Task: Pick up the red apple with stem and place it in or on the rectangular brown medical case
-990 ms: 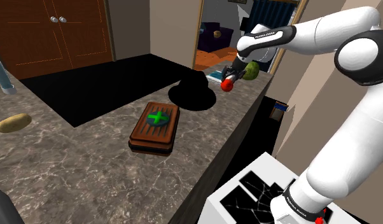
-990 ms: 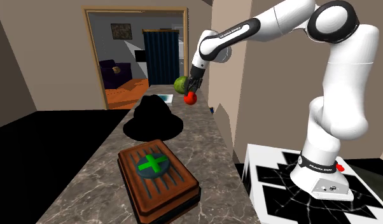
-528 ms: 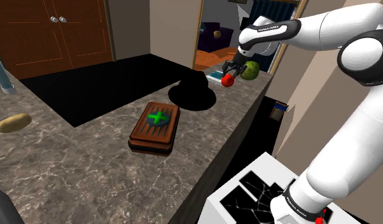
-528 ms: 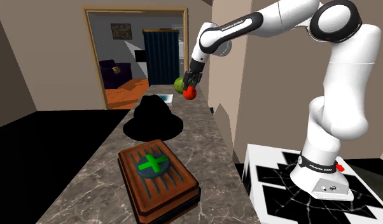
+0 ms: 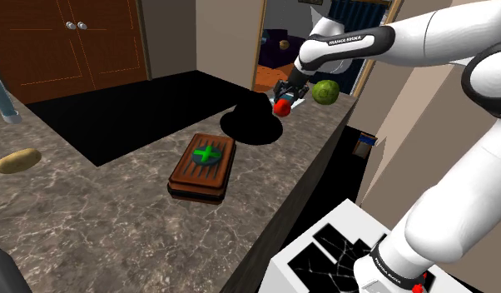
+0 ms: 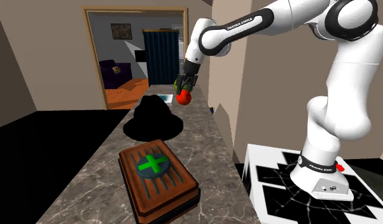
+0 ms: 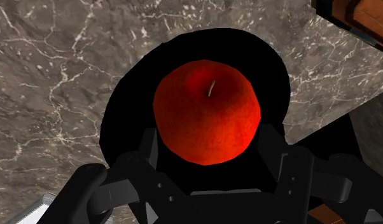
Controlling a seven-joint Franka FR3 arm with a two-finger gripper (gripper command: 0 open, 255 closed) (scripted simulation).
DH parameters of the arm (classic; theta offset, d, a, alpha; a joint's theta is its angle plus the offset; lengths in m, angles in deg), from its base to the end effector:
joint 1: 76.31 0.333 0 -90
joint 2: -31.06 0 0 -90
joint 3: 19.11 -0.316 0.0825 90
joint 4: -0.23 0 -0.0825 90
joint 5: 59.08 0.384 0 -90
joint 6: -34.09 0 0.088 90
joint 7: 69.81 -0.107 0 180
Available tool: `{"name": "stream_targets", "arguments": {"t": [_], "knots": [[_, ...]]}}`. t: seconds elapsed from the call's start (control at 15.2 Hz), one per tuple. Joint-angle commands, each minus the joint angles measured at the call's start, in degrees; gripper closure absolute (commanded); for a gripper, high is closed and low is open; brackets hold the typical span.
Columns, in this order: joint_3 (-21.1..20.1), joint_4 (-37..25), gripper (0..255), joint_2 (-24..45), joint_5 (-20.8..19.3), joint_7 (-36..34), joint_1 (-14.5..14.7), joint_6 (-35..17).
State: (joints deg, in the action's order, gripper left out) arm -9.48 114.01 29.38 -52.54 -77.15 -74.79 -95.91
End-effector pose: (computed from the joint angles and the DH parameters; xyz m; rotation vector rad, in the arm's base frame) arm 0.5713 -0.0793 0.5084 -2.9632 0.4935 -0.4731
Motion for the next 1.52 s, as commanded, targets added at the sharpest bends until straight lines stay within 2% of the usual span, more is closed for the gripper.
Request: {"name": "stream_targets", "arguments": {"t": [0.0, 0.73, 1.45], "knots": [[-1.3, 0.6, 255, -0.8, -1.1, -3.2, 1.2, -0.1], [-9.3, -1.3, 255, 0.3, -6.8, -20.8, 7.8, 0.1], [-15.9, -11.6, 255, 7.8, -13.0, -37.4, 15.1, 3.6]]}}
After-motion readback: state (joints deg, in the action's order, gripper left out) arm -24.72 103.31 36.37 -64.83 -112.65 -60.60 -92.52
